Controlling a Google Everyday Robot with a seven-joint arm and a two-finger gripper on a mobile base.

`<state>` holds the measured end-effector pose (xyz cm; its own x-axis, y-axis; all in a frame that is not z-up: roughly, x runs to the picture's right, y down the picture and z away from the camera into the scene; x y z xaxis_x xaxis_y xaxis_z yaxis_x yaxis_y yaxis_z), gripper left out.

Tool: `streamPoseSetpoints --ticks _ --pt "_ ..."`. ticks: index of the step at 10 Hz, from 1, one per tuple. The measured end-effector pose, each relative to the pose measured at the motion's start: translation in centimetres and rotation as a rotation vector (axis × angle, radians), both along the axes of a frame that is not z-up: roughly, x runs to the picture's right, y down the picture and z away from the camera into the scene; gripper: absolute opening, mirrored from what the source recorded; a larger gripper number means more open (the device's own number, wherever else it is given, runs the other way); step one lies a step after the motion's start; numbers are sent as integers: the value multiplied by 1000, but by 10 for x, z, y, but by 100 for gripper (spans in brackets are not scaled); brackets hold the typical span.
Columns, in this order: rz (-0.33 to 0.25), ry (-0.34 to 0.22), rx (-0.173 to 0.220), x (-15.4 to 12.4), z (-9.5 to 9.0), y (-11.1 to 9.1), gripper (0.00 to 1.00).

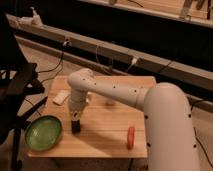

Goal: Push the eraser across the table

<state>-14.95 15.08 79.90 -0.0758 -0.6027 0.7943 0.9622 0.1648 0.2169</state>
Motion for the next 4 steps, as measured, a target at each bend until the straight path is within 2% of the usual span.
streamPoseSetpoints --ticks 2,4 --pt "-14 2 -11 2 8 -2 25" --pt "-17 0 -20 -3 21 12 28"
